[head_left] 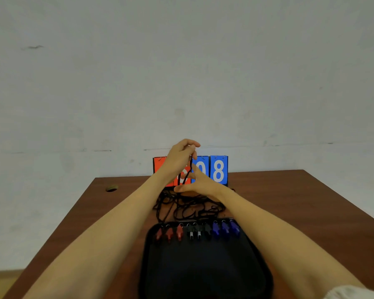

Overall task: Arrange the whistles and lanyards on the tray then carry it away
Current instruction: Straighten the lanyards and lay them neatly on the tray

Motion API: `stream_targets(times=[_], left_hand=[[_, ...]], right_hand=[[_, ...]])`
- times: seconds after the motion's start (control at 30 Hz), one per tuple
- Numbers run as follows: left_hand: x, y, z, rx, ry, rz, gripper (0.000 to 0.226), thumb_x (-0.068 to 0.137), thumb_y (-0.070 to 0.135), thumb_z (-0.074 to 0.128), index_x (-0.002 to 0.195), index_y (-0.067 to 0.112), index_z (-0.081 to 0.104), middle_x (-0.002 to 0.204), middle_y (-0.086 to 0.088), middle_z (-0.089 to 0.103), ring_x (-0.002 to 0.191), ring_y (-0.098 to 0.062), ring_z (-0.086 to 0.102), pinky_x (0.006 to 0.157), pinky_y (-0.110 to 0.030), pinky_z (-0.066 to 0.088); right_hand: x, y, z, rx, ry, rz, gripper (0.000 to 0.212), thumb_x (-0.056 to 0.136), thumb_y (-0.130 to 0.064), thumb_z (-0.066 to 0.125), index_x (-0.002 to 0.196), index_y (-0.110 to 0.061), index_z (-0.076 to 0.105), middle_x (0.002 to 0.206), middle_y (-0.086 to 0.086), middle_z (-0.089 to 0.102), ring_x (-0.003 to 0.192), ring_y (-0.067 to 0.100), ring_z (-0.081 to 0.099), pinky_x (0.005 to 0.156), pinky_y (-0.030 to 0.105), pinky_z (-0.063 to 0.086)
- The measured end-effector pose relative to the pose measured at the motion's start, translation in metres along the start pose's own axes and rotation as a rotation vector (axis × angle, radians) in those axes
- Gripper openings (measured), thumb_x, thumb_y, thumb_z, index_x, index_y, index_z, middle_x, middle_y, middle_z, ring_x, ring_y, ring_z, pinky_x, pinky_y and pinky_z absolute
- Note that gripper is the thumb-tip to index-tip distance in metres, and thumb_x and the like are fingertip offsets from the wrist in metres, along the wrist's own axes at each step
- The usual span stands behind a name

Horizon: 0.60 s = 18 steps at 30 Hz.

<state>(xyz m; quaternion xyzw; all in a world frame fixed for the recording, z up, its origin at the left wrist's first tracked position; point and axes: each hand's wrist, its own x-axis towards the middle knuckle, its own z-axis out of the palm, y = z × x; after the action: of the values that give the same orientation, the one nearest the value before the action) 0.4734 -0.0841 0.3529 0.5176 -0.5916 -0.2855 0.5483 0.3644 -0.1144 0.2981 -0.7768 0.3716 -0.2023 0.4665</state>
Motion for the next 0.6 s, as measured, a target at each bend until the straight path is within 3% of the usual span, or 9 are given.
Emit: stream_targets(times=[0.1,0.2,0.27,0.37,0.5,0.6], left_hand=[[0.002,-0.002,-0.008,-0.06,0.071,0.02,0.025,0.098,0.009,0.037,0.102,0.014,0.061,0.071,0.0,0.056,0.047,0.0,0.042,0.048,-0.011,0.036],[0.006,-0.011,-0.022,-0.069,0.252,0.026,0.025,0.098,0.008,0.036,0.102,0.014,0.06,0.074,0.002,0.059,0.056,-0.006,0.042,0.054,-0.017,0.036],[0.006,-0.02,-0.036,-0.067,0.397,-0.007,0.023,0.096,0.008,0.039,0.102,0.015,0.06,0.074,0.002,0.059,0.06,-0.01,0.044,0.056,-0.019,0.037],[0.0,-0.044,-0.059,0.044,0.525,-0.129,0.022,0.095,0.012,0.043,0.109,0.009,0.059,0.086,-0.003,0.059,0.069,-0.012,0.051,0.055,-0.018,0.038],[-0.014,-0.087,-0.077,0.294,0.456,-0.357,0.025,0.096,0.016,0.043,0.108,0.005,0.062,0.108,-0.013,0.065,0.099,-0.029,0.059,0.081,-0.033,0.044],[-0.023,-0.109,-0.077,0.42,0.362,-0.459,0.026,0.094,0.012,0.041,0.101,0.006,0.065,0.107,-0.015,0.067,0.098,-0.031,0.061,0.08,-0.035,0.047]], right_hand=[[0.003,0.001,0.013,0.042,-0.089,-0.007,0.065,0.083,-0.032,0.07,0.14,-0.019,0.042,0.114,-0.01,0.061,0.107,0.006,0.054,0.1,0.025,0.039],[0.009,0.008,0.017,-0.031,-0.085,-0.002,0.025,0.094,-0.023,0.056,0.115,-0.01,0.062,0.094,0.007,0.07,0.089,0.007,0.063,0.081,0.018,0.044],[0.012,0.017,0.008,-0.071,-0.018,0.029,0.022,0.097,-0.022,0.049,0.108,-0.009,0.062,0.072,0.002,0.063,0.073,0.009,0.063,0.08,0.023,0.048],[0.01,0.029,-0.021,-0.04,0.105,0.096,0.024,0.098,-0.023,0.048,0.106,-0.005,0.061,0.063,-0.004,0.046,0.057,0.01,0.044,0.06,0.019,0.041],[0.003,0.042,-0.054,-0.148,0.165,0.081,0.024,0.095,-0.032,0.053,0.105,-0.013,0.063,0.075,-0.005,0.052,0.067,0.011,0.049,0.068,0.023,0.044],[-0.002,0.04,-0.064,-0.209,0.192,0.022,0.021,0.097,-0.03,0.051,0.103,-0.015,0.063,0.075,-0.004,0.055,0.066,0.009,0.052,0.063,0.019,0.042]])
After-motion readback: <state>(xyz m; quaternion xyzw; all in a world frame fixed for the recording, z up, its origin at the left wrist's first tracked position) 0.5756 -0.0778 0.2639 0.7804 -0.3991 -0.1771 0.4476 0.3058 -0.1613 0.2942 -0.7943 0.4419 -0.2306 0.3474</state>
